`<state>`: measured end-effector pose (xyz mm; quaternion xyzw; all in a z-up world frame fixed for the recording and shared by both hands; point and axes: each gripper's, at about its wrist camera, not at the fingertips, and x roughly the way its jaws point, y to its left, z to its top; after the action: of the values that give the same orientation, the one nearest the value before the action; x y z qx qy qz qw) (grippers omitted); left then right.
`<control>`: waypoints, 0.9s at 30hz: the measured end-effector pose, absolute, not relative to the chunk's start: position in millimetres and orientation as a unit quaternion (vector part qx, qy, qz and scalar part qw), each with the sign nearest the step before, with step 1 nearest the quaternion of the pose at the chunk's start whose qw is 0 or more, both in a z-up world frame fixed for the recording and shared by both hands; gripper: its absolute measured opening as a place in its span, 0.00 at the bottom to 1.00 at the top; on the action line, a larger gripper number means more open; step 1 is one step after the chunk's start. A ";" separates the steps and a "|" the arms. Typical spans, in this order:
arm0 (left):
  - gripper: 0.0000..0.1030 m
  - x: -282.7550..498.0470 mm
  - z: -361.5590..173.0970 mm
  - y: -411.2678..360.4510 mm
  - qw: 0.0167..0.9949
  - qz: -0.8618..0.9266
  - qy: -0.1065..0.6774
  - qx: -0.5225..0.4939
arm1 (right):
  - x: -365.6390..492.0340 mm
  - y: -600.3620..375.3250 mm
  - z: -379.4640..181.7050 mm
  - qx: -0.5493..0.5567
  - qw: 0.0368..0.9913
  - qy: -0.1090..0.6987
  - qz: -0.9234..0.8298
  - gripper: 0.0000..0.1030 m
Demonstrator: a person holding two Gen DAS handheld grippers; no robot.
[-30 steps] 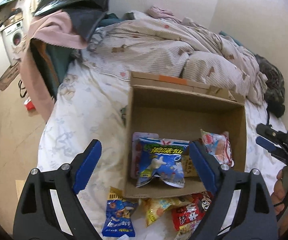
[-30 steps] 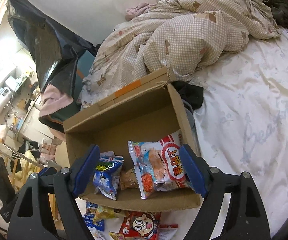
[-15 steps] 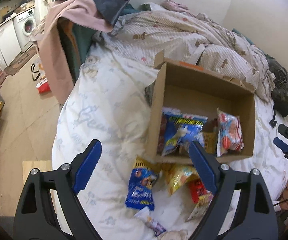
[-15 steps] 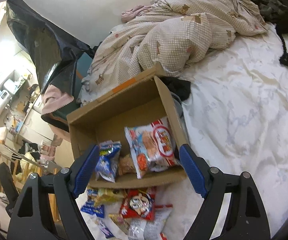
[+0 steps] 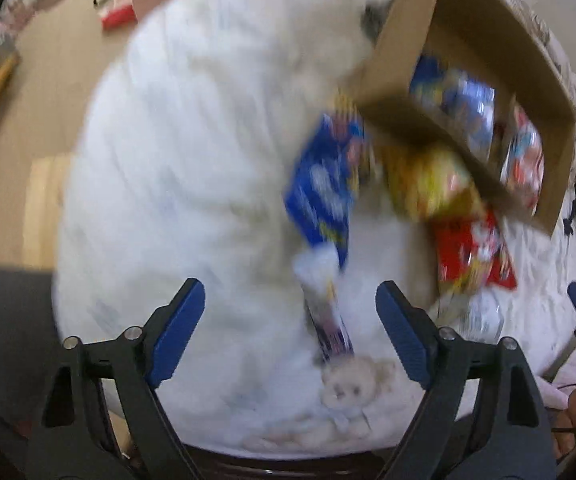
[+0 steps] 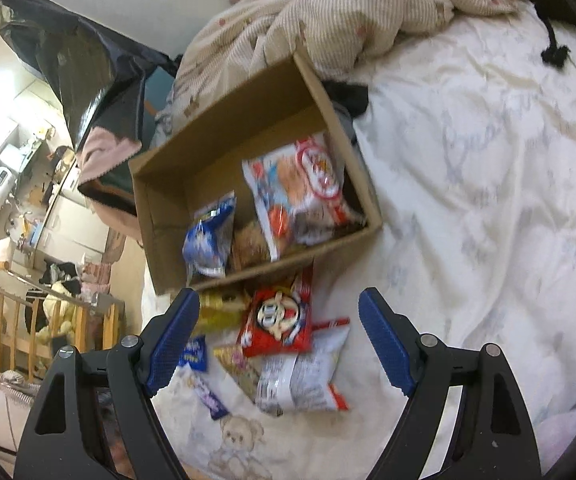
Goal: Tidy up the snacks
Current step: 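Grasp the white snack stick with the left gripper while the right gripper grasps the white-and-red bag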
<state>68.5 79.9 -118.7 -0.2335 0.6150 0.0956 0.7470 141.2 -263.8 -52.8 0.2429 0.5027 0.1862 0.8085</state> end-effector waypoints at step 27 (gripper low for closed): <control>0.14 58.1 -91.0 29.5 0.787 -0.003 0.604 -0.124 | 149.9 -206.6 -155.9 0.172 0.692 0.678 0.178 0.82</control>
<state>58.1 29.5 -91.0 -0.1244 0.6044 -0.0028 0.7869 149.9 -206.6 -155.9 0.1724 0.6784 0.1776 0.6917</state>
